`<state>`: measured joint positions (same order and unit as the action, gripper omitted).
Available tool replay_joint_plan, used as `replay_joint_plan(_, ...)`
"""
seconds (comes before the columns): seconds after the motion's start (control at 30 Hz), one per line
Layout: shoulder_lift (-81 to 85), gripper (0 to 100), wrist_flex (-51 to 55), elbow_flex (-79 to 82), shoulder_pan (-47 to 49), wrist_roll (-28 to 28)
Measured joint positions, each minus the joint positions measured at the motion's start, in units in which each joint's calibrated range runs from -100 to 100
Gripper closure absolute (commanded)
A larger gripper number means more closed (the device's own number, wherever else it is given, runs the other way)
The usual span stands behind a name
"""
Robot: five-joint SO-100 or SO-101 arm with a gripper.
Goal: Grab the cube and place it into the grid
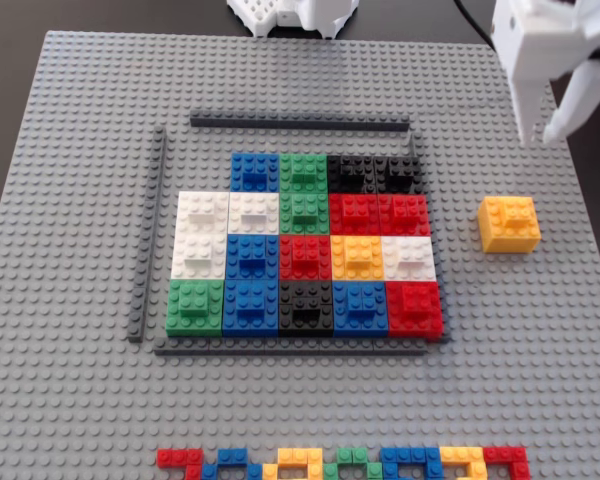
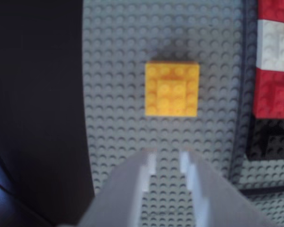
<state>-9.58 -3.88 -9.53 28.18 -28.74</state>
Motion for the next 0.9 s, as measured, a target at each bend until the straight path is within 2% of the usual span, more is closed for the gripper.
replay_joint_plan(0.07,-1.8,71,0.0,-1.1,-0.6,0.2)
replay_joint_plan(0.2,-4.2,67,0.0,-2.4,-1.5,0.2)
replay_joint_plan(0.9,-10.1,67,-3.2,-2.4,-2.3,0.8)
